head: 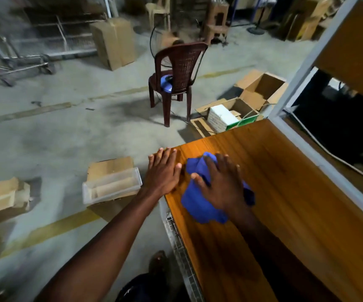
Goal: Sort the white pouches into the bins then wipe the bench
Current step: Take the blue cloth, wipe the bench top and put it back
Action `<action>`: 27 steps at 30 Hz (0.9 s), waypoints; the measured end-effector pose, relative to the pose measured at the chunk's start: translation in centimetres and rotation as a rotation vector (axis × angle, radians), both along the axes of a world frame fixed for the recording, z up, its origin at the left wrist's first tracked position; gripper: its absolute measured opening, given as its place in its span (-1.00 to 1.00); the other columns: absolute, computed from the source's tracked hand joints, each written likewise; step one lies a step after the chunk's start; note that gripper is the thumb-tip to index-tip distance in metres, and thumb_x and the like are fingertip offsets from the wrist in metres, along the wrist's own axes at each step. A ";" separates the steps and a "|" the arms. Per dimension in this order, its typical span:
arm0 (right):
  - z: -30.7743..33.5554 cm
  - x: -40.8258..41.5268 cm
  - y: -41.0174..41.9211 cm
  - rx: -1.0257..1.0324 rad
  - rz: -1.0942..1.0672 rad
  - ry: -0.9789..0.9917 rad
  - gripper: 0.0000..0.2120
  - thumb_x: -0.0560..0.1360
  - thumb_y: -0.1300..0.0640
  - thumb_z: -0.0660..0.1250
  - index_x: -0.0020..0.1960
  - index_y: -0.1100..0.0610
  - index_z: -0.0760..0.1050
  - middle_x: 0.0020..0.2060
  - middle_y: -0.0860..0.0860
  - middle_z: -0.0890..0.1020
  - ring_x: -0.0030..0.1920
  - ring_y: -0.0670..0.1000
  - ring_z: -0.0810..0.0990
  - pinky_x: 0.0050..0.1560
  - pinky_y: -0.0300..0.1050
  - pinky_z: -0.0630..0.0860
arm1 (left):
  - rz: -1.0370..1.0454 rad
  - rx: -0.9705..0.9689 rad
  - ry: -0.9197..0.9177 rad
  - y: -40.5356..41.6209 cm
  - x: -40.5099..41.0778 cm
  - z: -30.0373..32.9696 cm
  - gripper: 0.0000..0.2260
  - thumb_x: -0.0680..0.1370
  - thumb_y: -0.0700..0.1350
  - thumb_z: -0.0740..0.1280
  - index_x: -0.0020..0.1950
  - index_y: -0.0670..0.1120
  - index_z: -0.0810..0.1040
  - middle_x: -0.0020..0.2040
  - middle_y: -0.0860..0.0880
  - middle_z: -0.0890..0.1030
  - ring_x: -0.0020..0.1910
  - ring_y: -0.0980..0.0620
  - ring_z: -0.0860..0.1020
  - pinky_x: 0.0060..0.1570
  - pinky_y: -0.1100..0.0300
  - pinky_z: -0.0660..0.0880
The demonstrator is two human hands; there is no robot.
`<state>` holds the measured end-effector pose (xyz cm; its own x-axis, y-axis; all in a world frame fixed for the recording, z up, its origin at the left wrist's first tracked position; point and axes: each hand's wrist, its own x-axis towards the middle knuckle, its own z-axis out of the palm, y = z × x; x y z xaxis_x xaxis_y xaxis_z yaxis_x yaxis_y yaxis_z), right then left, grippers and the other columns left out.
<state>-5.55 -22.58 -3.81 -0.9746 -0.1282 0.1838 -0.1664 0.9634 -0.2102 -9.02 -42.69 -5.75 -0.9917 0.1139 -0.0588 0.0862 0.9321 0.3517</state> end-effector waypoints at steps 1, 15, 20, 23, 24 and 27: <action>-1.4 0.6 -0.5 0.069 0.033 -0.015 -0.30 0.53 -0.43 0.03 0.49 -0.03 0.36 0.48 0.16 0.38 0.48 0.30 0.31 0.39 0.37 0.25 | 0.001 -0.006 -0.006 0.1 -0.4 -0.2 -0.37 0.57 0.17 -0.15 0.61 -0.06 0.08 0.62 -0.08 0.10 0.60 -0.10 -0.01 0.54 -0.10 -0.10; -3.4 -13.5 14.9 0.229 -0.329 -0.196 -0.27 0.51 -0.45 -0.20 0.59 -0.16 0.08 0.59 0.10 0.18 0.59 0.26 0.05 0.44 0.44 0.07 | 0.015 -0.171 0.185 0.7 -1.4 -4.8 -0.34 0.59 0.29 -0.04 0.57 -0.09 0.24 0.56 -0.17 0.25 0.55 -0.21 0.19 0.49 -0.23 0.00; -3.0 -15.4 19.6 0.225 -0.409 -0.249 -0.14 0.42 -0.54 -0.38 0.59 -0.17 0.00 0.60 0.10 0.13 0.58 0.24 0.07 0.45 0.46 0.05 | 0.040 -0.173 0.179 0.5 -0.9 -4.4 -0.35 0.60 0.28 -0.04 0.59 -0.07 0.20 0.58 -0.15 0.22 0.56 -0.20 0.17 0.51 -0.24 -0.01; -2.6 -14.6 18.6 0.257 -0.397 -0.274 -0.20 0.48 -0.51 -0.27 0.59 -0.12 0.04 0.59 0.11 0.14 0.57 0.25 0.07 0.44 0.45 0.08 | 0.044 -0.174 0.159 0.7 -0.5 -4.2 -0.35 0.61 0.28 -0.05 0.60 -0.05 0.17 0.59 -0.14 0.19 0.57 -0.18 0.13 0.51 -0.24 -0.01; -2.6 -13.8 17.6 0.241 -0.372 -0.277 -0.19 0.48 -0.50 -0.25 0.59 -0.11 0.06 0.60 0.12 0.14 0.58 0.26 0.05 0.45 0.46 0.07 | 0.046 -0.175 0.155 0.6 -0.3 -4.1 -0.35 0.61 0.29 -0.06 0.60 -0.04 0.16 0.59 -0.13 0.18 0.58 -0.17 0.12 0.51 -0.24 -0.02; -3.5 -9.1 12.7 0.201 -0.205 -0.227 -0.19 0.49 -0.50 -0.19 0.59 -0.09 0.15 0.57 0.16 0.21 0.57 0.28 0.09 0.45 0.45 0.07 | 0.047 -0.170 0.115 0.6 0.1 -3.9 -0.35 0.61 0.31 -0.09 0.61 -0.02 0.11 0.61 -0.11 0.14 0.59 -0.15 0.07 0.52 -0.23 -0.07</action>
<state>-14.64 -9.87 -7.27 -0.9968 0.0624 -0.0496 0.0635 0.9977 -0.0225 -8.94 -42.05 -9.62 -0.9970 0.0659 0.0409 0.0722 0.9812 0.1792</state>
